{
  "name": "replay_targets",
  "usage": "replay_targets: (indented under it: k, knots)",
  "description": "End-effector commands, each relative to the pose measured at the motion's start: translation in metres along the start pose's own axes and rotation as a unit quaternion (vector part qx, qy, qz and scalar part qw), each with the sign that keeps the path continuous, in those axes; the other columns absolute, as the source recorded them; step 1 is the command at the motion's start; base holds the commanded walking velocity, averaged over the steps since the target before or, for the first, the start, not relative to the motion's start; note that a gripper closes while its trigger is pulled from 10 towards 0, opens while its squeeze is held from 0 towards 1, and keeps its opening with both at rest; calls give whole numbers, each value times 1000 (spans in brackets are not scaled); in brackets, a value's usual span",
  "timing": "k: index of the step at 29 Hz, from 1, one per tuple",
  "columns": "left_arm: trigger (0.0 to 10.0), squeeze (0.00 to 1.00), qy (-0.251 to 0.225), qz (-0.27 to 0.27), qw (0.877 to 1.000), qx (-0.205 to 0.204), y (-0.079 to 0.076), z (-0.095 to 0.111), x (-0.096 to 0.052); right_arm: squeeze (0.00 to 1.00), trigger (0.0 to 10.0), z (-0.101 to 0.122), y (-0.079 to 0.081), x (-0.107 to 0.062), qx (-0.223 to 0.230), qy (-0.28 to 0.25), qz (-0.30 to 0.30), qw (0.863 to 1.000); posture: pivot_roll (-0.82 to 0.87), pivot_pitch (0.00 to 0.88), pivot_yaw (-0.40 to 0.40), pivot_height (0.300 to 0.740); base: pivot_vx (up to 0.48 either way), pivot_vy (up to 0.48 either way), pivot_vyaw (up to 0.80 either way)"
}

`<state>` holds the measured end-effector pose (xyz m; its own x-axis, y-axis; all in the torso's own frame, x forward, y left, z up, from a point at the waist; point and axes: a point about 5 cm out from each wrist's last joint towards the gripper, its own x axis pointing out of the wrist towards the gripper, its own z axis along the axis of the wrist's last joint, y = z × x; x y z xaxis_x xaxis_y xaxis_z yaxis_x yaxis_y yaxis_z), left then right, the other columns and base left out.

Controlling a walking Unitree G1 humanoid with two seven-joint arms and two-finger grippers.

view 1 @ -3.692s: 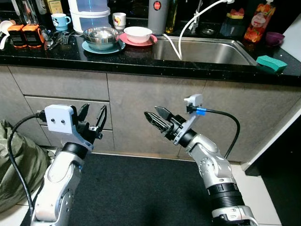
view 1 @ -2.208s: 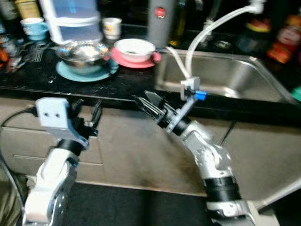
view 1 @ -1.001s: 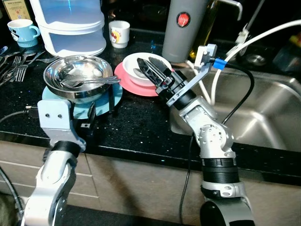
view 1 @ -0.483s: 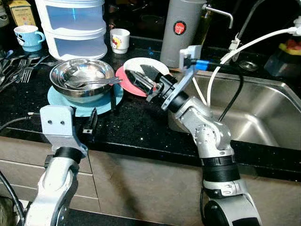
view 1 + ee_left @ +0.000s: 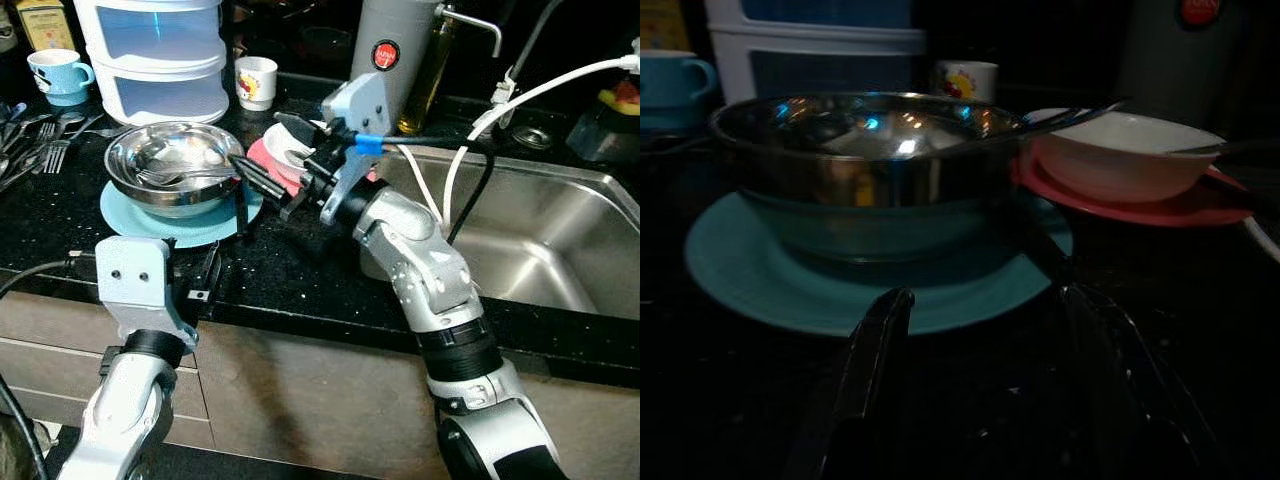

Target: Kitchen organization

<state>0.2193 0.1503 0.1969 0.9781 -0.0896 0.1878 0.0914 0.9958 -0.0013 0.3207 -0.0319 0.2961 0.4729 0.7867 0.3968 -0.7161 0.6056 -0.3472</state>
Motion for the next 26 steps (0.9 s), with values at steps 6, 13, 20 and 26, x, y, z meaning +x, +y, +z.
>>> replay_targets:
  k: [6, 13, 20, 26]
  knots:
    - [10000, 0, 12, 2, 1000, -3, -7, -1, -3, 0, 10000, -6, 9, 0, -156, 44, 87, 983, 168, 27, -89, 740, 0, 0, 593]
    - [10000, 0, 12, 6, 1000, -3, -7, -1, -3, 0, 10000, -9, 8, 1, -188, 61, 108, 974, 165, 26, -83, 740, 0, 0, 0]
    - [10000, 0, 12, 18, 1000, 6, -4, 1, -3, 0, 10000, -23, 12, 4, -256, 107, 131, 952, 170, 27, -83, 740, 0, 0, 0]
    - [10000, 0, 18, 6, 1000, 24, -7, -2, -4, 0, 10000, -23, 4, 3, -291, 126, 131, 939, 167, 30, -80, 740, 0, 0, 0]
